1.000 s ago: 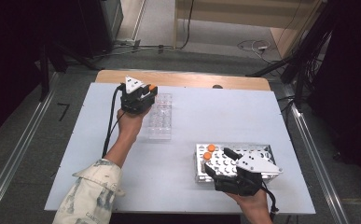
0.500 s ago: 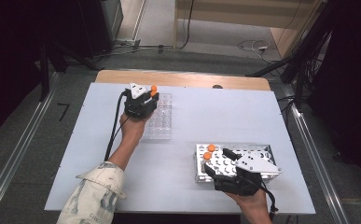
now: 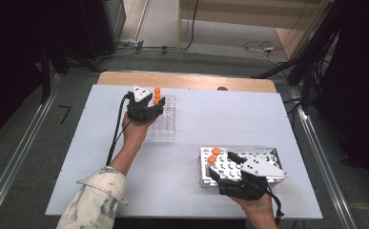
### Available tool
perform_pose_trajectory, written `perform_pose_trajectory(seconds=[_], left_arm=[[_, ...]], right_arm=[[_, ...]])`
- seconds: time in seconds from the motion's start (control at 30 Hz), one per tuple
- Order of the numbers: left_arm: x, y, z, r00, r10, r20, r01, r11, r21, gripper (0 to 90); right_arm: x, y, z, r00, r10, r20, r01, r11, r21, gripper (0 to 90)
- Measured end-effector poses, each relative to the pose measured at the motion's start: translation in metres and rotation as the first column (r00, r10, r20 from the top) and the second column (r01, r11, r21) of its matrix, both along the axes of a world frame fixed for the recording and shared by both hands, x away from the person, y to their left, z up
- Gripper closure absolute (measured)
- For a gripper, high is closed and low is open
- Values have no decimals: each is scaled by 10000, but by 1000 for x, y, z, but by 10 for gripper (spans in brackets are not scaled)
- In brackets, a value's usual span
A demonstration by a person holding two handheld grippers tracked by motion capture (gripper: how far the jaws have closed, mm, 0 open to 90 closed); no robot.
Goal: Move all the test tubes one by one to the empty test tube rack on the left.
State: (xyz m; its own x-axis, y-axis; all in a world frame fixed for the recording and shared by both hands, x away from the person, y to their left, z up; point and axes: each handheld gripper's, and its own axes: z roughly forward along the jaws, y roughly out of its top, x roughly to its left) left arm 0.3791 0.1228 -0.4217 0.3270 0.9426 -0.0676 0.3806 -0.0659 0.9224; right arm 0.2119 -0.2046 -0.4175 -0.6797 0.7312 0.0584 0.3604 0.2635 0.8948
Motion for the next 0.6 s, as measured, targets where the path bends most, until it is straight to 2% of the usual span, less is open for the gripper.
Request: perform_pose_trajectory(seconds=[0.17,0.33,0.43,0.6], left_arm=[[-10,1,5,9999,-76,-71,74,9995,-311,347],[-29,4,3,9996,-257,-137,247,9976,-646,335],[-40,5,0,9994,-333,-129,325,9978,-582,299],[-57,8,-5,9985,-494,-235,483,9979,-420,190]], right_arm=[[0,0,-1,10000,6,-8,-6,10000,-12,174],[-1,1,-4,10000,-46,4,46,10000,-7,194],[-1,2,-9,9999,-130,-44,130,9999,22,217],[-1,7,-20,9995,-116,-309,111,9998,-155,239]])
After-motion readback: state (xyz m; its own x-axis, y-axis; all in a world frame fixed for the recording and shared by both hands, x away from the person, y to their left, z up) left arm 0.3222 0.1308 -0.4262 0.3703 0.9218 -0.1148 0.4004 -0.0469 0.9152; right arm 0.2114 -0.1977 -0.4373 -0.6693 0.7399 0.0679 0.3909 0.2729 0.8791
